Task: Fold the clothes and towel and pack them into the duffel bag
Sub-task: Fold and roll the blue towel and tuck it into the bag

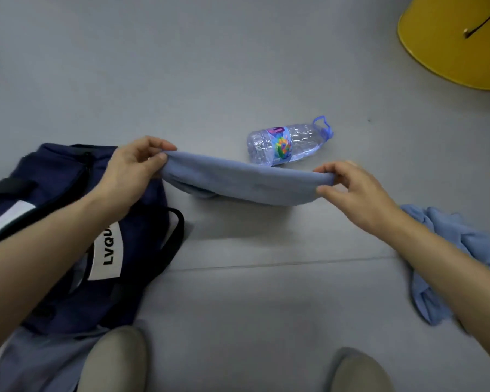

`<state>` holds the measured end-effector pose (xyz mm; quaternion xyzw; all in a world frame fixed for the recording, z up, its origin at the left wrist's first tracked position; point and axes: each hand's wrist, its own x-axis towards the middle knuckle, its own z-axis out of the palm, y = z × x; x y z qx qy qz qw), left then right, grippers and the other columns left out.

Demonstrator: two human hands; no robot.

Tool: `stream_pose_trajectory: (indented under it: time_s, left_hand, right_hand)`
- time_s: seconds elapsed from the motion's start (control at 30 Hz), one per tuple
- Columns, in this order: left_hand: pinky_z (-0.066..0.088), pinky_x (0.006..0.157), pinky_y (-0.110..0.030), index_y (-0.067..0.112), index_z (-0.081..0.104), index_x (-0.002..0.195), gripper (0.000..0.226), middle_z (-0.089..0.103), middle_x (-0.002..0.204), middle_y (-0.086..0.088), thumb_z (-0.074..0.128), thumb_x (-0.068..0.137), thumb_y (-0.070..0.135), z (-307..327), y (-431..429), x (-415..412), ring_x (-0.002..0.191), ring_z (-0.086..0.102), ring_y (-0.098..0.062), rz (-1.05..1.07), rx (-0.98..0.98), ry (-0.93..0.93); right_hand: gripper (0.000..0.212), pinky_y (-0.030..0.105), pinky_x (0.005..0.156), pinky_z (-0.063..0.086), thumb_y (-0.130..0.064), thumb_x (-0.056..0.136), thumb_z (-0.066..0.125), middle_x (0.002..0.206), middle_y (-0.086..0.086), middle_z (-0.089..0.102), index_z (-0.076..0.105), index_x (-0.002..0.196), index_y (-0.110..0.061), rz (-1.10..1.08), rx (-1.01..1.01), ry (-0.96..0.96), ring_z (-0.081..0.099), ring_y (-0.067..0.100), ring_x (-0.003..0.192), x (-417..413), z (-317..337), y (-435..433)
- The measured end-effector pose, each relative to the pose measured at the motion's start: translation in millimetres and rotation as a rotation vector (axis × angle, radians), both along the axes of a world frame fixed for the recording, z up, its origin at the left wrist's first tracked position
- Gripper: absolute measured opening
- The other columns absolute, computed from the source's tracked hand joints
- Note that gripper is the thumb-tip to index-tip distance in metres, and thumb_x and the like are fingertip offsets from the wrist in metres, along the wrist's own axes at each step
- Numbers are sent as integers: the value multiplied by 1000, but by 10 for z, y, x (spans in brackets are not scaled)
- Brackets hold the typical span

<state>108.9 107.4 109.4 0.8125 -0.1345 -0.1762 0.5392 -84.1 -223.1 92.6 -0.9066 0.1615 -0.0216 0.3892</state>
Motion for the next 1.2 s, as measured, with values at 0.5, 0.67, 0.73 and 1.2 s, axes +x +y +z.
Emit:
stream_pose_trajectory:
  time_s: [0.5, 0.67, 0.73, 1.2]
  left_hand:
    - [53, 86, -42, 50, 69, 101, 32, 68, 81, -3, 67, 93, 19, 560, 40, 32, 76, 62, -25, -118, 196, -357]
    - [48, 80, -26, 55, 68, 84, 36, 71, 85, 18, 66, 92, 20, 714, 20, 72, 79, 63, -10, -35, 194, -447]
    - [49, 77, -30, 51, 68, 83, 29, 72, 85, 6, 67, 92, 22, 726, 36, 71, 80, 63, -19, -21, 199, -480]
    - [56, 75, -44, 25, 65, 87, 8, 68, 82, -1, 61, 92, 20, 324, -190, 232, 76, 65, -25, 28, 204, -315]
  right_hand:
    - [20, 38, 85, 54, -17, 100, 52, 89, -9, 73, 69, 103, -27, -140, -74, -280, 72, 8, 85, 94, 696, -153]
    - [16, 38, 85, 56, -20, 100, 56, 86, -16, 71, 68, 103, -30, -198, -75, -347, 70, 2, 82, 103, 864, -79]
    - [16, 42, 86, 55, -23, 100, 55, 88, -16, 71, 68, 105, -30, -191, -130, -334, 70, 2, 84, 87, 881, -84]
    - [23, 32, 88, 59, -9, 104, 48, 92, 8, 65, 64, 89, -19, -343, 402, -280, 74, 15, 83, 562, 588, -89]
